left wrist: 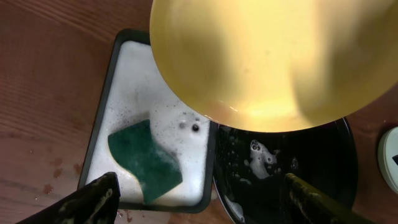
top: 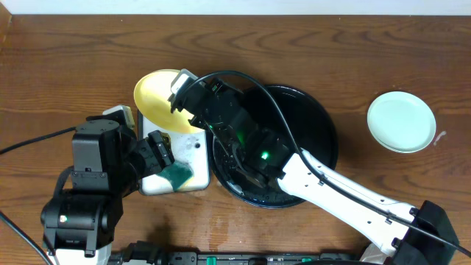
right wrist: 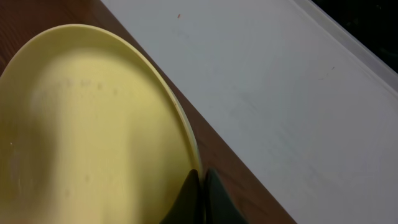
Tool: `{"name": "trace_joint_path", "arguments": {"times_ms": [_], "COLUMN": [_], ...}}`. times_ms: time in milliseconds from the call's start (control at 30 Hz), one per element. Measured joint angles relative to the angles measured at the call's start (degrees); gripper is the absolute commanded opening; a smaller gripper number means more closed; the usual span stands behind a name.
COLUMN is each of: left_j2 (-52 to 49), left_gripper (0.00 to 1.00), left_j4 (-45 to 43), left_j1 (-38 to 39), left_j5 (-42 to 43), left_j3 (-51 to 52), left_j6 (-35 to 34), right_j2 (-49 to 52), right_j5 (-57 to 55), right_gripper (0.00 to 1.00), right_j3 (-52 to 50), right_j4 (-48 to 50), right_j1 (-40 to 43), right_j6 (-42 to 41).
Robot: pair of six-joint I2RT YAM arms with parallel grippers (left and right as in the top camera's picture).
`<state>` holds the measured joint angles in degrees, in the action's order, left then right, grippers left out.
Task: Clean dirty plates on tray and stack at the side
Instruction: 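Lift the yellow plate with right gripper and tilt it over the basin, then hold the yellow plate tilted over the basin with right gripper to drain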
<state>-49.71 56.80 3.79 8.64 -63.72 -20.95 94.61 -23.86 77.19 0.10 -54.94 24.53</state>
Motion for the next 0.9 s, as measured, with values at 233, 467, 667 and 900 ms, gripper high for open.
{"name": "trace_joint_path", "arguments": {"times_ms": [233, 467, 667, 900], "left_j2": [0.0, 0.0, 0.0, 0.0], "left_gripper": [0.83, 0.83, 0.83, 0.83], "left_j4": [0.0, 0.0, 0.0, 0.0], "left_j1": [0.0, 0.0, 0.0, 0.0], "left_j5": [0.02, 0.0, 0.0, 0.02], "left_j3": [0.0, 0.0, 0.0, 0.0], "left_j6": [0.0, 0.0, 0.0, 0.0], "right_j2": [0.0, 0.0, 0.0, -0.09], "right_j5": [0.0, 0.07, 0.7, 2.1], "right_gripper": [0.01, 0.01, 0.01, 0.01], "right_j3": [0.0, 0.0, 0.0, 0.0], "right_j4": [0.0, 0.17, 0.13, 2.1], "right_j1": [0.0, 0.0, 0.02, -0.33], "right_j6": [0.02, 0.66, 2.16, 7.45]}}
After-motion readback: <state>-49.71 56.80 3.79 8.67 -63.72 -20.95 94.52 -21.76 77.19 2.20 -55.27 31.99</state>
